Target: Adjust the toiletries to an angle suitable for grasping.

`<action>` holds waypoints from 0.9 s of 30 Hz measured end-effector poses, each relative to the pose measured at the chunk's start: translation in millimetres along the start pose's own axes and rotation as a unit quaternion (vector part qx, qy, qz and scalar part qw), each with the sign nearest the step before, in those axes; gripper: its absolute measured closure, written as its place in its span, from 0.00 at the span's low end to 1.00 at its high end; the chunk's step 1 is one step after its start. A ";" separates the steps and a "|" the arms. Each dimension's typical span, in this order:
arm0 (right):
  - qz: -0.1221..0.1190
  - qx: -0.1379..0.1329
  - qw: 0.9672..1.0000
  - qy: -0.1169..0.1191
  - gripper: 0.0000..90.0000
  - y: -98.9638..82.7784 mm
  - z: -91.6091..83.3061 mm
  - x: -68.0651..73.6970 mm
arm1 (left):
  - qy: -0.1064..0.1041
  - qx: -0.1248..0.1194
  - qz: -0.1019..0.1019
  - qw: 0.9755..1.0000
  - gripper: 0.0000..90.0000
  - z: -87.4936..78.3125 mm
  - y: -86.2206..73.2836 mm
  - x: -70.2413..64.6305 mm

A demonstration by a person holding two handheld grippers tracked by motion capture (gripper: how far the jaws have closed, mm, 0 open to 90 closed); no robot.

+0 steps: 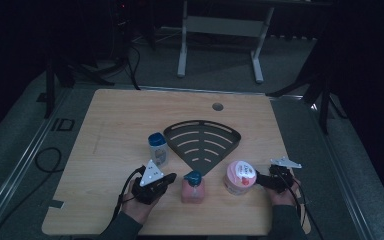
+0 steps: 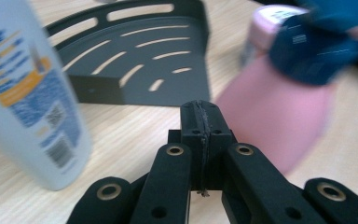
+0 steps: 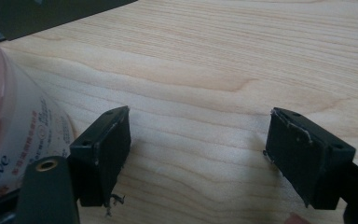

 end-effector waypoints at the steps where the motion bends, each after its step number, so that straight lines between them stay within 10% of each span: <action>1: 0.000 0.000 1.000 0.000 0.24 0.0 0.0 0.0 | 0.000 0.000 0.000 1.000 1.00 0.0 0.0 0.0; 27: 0.000 0.001 1.000 0.000 0.24 -0.1 -0.1 -0.1 | -0.074 -0.022 0.032 0.996 1.00 2.6 16.0 -59.3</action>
Point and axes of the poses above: each handheld gripper's, and its own axes: z roughly forward along the jaws, y roughly out of its top, x roughly to its left, the point moved 7 cm from there along z, roughly forward along the jaws, and after that the axes turned 8 degrees about x, right-handed, at the moved point
